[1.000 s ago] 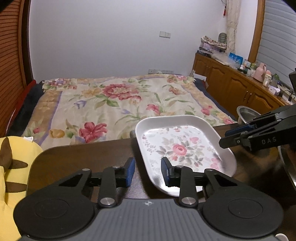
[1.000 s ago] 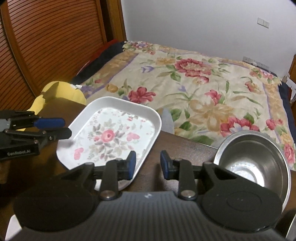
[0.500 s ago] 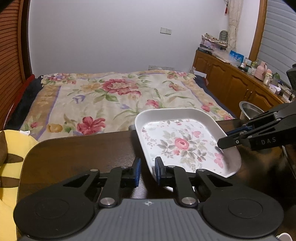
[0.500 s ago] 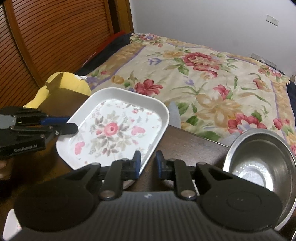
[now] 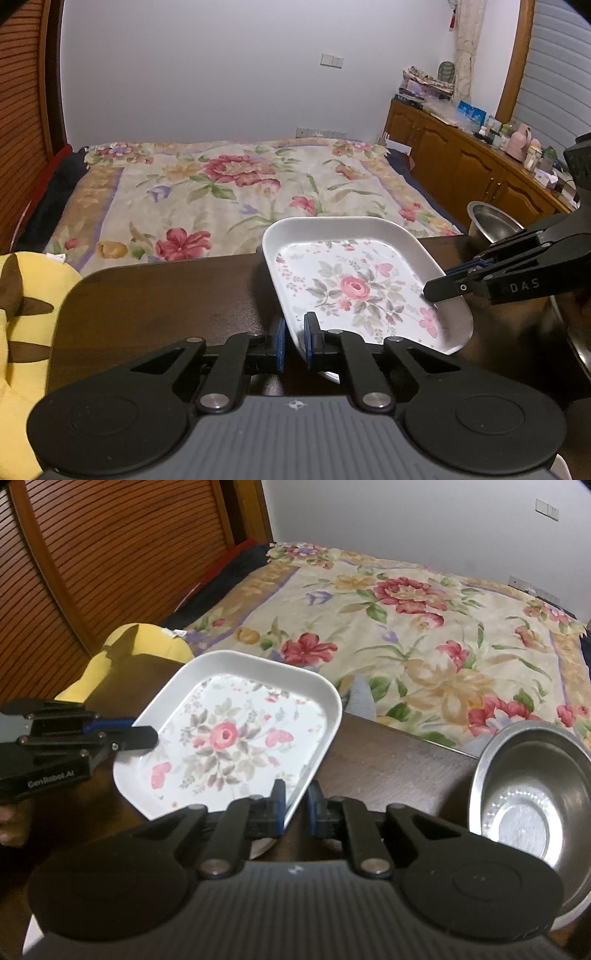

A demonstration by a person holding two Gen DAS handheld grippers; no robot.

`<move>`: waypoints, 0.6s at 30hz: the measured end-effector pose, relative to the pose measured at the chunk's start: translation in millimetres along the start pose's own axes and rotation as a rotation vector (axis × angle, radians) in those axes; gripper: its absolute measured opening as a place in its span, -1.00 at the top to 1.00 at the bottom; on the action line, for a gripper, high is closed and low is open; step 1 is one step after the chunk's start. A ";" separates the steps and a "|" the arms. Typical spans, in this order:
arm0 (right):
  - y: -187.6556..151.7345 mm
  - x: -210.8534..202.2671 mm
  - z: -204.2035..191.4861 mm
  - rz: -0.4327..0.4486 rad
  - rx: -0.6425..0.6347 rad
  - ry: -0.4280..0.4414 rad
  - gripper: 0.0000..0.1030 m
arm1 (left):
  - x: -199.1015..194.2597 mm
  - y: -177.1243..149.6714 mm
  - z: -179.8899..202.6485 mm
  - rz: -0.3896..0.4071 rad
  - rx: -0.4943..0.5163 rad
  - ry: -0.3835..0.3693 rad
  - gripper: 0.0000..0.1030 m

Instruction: Organize plates and bowls

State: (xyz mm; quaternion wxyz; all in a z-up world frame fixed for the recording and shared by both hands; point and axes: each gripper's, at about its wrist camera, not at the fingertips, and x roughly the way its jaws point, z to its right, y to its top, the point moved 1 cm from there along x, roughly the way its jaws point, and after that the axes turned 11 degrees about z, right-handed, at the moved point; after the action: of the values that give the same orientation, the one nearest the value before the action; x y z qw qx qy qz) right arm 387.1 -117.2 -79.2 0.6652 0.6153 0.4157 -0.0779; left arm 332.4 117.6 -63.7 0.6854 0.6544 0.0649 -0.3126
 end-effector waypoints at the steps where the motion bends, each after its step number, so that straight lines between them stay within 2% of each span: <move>1: 0.4 -2.0 -1.0 0.003 -0.001 0.001 0.74 | -2.4 1.2 0.1 0.003 0.002 0.000 0.78; 18: 1.9 -51.6 -14.7 0.087 -0.008 -0.003 0.75 | -54.4 9.0 13.3 0.084 0.031 -0.005 0.77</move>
State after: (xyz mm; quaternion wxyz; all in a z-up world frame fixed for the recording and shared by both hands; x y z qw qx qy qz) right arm 348.5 -124.8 -42.8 0.6712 0.6299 0.3878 -0.0484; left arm 289.4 123.3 -27.1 0.6880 0.6661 0.0308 -0.2864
